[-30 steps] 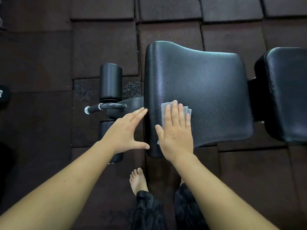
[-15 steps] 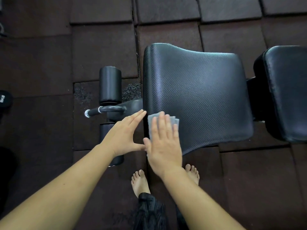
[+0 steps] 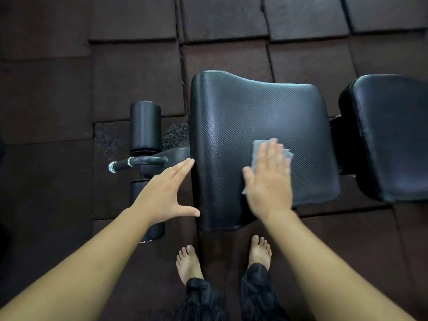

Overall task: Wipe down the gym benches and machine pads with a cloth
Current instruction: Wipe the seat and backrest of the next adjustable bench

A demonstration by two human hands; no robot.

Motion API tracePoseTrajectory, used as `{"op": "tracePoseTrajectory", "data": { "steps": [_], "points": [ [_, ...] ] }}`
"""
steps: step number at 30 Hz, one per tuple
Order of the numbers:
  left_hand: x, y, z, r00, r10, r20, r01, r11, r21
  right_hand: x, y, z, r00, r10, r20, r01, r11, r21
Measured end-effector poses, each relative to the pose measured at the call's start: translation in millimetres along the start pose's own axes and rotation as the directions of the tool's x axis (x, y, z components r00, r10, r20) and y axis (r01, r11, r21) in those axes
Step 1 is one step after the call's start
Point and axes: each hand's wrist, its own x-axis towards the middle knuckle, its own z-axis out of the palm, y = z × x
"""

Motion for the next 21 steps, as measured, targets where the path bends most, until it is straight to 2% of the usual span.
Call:
{"op": "tracePoseTrajectory", "data": {
  "steps": [2,4,7,9,12,16,18,21],
  "points": [
    [1.6,0.4,-1.3,1.000,-0.002,0.008,0.002,1.000,0.001,-6.9,-5.2,0.3,0.984,-0.162,0.068,0.162,0.987,0.006],
    [3.3,0.9,-3.0,1.000,-0.007,0.010,0.007,1.000,-0.003,-1.2,28.8,-2.7,0.968,-0.245,0.058,0.246,0.969,-0.017],
    [5.5,0.7,-4.7,1.000,-0.009,0.012,0.009,1.000,-0.008,18.4,92.1,-15.6,0.994,-0.077,0.080,0.078,0.997,-0.008],
    [6.3,-0.3,-4.4,1.000,-0.012,0.011,0.012,1.000,-0.010,48.2,107.7,-23.1,0.995,-0.008,0.098,0.009,1.000,-0.008],
    [7.6,-1.3,-3.6,1.000,-0.010,0.012,0.010,1.000,-0.009,113.3,84.0,-26.6,0.996,0.076,0.037,-0.077,0.997,0.006],
    [8.0,-2.2,-3.7,1.000,-0.006,0.007,0.006,1.000,-0.017,153.8,30.9,-25.4,0.987,0.149,0.065,-0.151,0.988,0.023],
    [7.7,-1.6,-3.3,1.000,-0.016,0.012,0.016,1.000,-0.023,128.1,0.1,-21.9,0.994,0.059,0.089,-0.062,0.998,0.034],
    [7.4,-0.3,-4.4,1.000,-0.024,0.011,0.024,0.999,-0.028,72.6,-22.8,-14.2,0.975,-0.183,0.128,0.180,0.983,0.033]
  ]
}}
